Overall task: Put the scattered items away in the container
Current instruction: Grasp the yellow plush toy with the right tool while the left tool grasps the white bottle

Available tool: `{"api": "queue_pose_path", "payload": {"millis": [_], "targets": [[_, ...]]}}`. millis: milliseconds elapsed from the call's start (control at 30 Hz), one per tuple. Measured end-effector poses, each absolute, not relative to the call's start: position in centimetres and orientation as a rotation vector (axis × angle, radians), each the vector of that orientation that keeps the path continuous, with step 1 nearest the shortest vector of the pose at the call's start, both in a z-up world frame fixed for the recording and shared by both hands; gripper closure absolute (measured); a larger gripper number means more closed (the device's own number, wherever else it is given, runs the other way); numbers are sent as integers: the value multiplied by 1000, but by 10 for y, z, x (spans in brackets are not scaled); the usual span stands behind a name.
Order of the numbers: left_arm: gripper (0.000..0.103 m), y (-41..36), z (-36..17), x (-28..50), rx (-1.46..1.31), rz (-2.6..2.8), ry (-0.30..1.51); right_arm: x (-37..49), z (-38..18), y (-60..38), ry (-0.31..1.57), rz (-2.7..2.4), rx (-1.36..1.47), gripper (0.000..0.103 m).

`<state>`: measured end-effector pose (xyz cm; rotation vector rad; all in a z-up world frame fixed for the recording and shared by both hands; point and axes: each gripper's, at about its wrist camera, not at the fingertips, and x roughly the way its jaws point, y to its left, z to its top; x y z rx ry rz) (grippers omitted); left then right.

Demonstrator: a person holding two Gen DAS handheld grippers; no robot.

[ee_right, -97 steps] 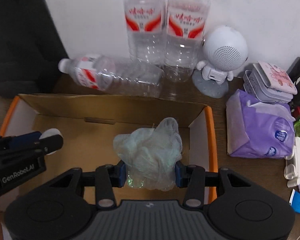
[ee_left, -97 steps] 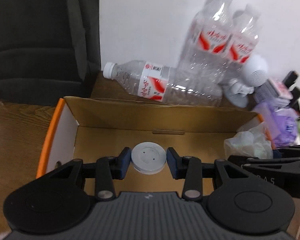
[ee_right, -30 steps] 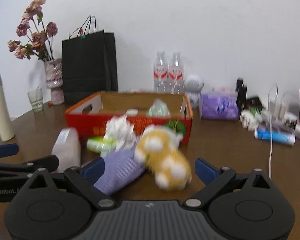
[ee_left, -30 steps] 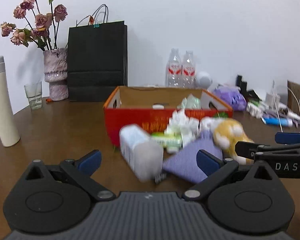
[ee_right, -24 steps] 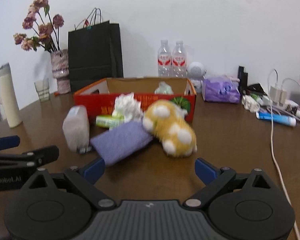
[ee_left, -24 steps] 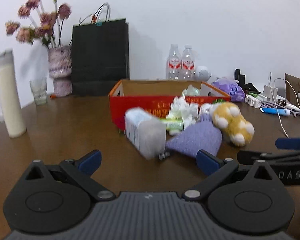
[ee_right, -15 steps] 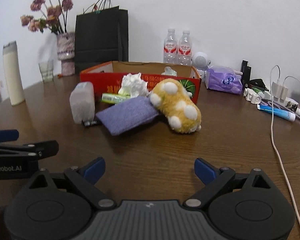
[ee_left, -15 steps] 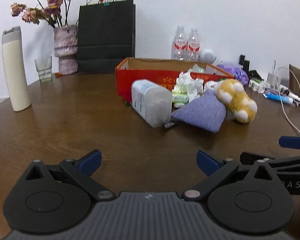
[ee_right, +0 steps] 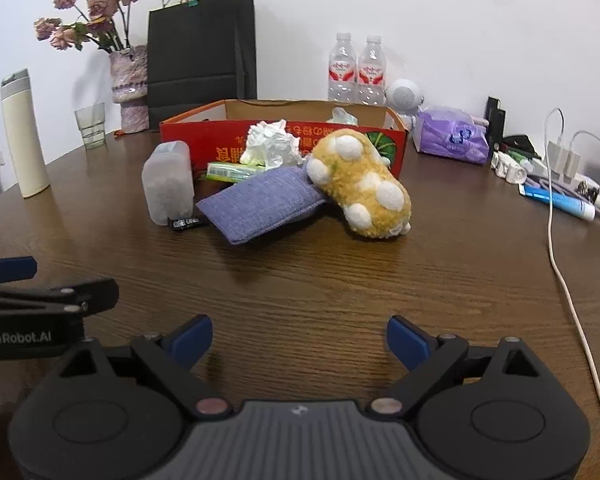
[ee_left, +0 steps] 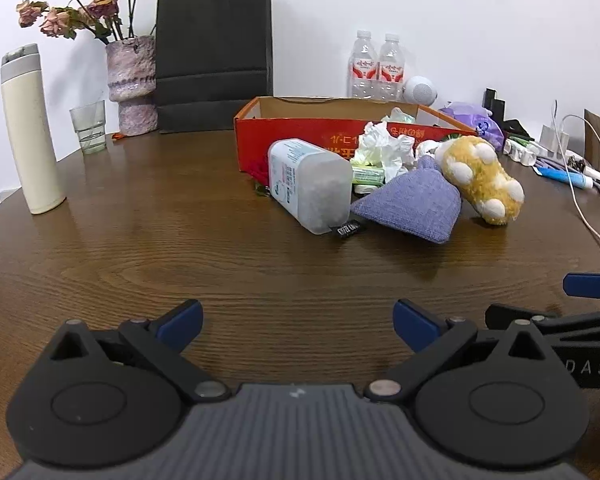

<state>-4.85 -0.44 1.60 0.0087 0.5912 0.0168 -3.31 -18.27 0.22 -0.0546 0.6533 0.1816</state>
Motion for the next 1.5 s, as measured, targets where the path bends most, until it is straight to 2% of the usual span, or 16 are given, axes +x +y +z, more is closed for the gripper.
{"api": "queue_pose_path", "payload": {"millis": [200,400,633,667,700,800,867,933,967,1067,1267,1500], "targets": [[0,-4,28,-32,28,-17,572,-19,10,-193,654,171,-20,9],[0,9,49,23,-56,-27,529,19,29,-208,598,125,-55,9],[3,7,50,89,-91,-21,567,74,30,-229,608,148,-36,19],[11,5,47,93,-81,-10,570,80,29,-230,609,151,-37,19],[26,4,44,95,-77,-5,577,87,28,-230,611,155,-42,20],[53,6,39,94,-83,-12,595,102,24,-228,612,178,-60,23],[60,9,40,89,-67,-3,587,111,20,-227,625,192,-66,27],[60,13,42,82,-53,-2,577,116,17,-226,642,217,-66,35],[61,15,43,78,-50,-7,570,119,14,-226,656,231,-63,48],[61,19,52,55,-52,0,530,115,11,-226,645,227,-48,55],[61,26,74,-13,-59,-20,476,51,31,-226,568,161,-157,56],[61,4,61,-66,-21,-78,485,-36,22,-201,673,181,-349,55]]}}
